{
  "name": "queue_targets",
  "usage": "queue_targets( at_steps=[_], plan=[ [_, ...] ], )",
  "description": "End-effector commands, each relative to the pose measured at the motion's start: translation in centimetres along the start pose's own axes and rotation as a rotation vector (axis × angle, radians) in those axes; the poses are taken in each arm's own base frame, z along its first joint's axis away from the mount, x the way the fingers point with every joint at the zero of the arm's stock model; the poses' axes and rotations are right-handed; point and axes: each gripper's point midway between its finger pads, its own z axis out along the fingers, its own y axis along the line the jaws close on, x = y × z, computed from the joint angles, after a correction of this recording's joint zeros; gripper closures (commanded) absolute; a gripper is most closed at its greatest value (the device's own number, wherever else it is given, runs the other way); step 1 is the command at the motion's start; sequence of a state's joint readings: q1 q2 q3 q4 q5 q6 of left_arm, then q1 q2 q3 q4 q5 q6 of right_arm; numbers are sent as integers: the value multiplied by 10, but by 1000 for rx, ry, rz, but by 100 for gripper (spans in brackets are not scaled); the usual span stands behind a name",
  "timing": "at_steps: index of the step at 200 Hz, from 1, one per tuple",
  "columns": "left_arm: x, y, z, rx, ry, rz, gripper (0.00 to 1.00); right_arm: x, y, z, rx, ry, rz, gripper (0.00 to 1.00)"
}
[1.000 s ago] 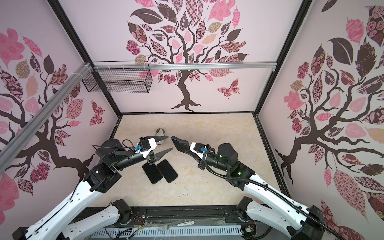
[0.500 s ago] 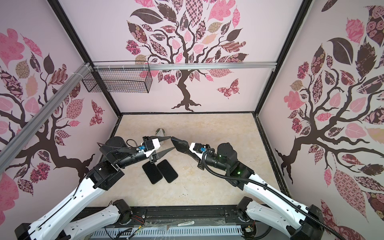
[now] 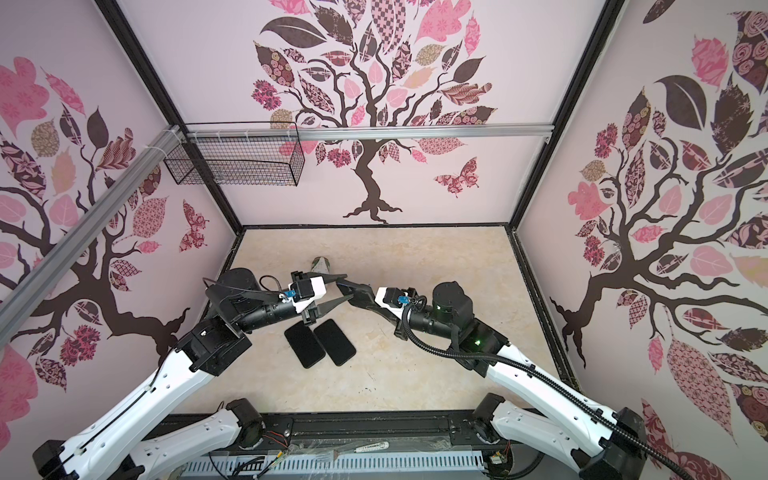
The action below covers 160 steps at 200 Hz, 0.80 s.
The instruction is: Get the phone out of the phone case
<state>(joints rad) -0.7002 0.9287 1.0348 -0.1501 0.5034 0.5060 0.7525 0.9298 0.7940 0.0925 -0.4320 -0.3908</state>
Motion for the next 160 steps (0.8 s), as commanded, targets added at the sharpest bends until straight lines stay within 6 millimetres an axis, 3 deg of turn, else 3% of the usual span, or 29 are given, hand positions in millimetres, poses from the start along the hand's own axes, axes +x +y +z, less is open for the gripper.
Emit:
queue_targets(
  at_steps=[1, 60, 103, 160],
  plan=[
    [-8, -4, -2, 37, -8, 11, 59, -35, -5, -5, 7, -87, -63, 100],
    [-13, 15, -18, -133, -35, 40, 56, -33, -25, -14, 149, -109, 7, 100],
    [-18, 7, -20, -92, -58, 59, 57, -30, -34, -13, 192, -82, 42, 100],
    [-15, 1, -15, -51, -57, 56, 59, -32, -25, -9, 128, -86, 37, 100]
  ],
)
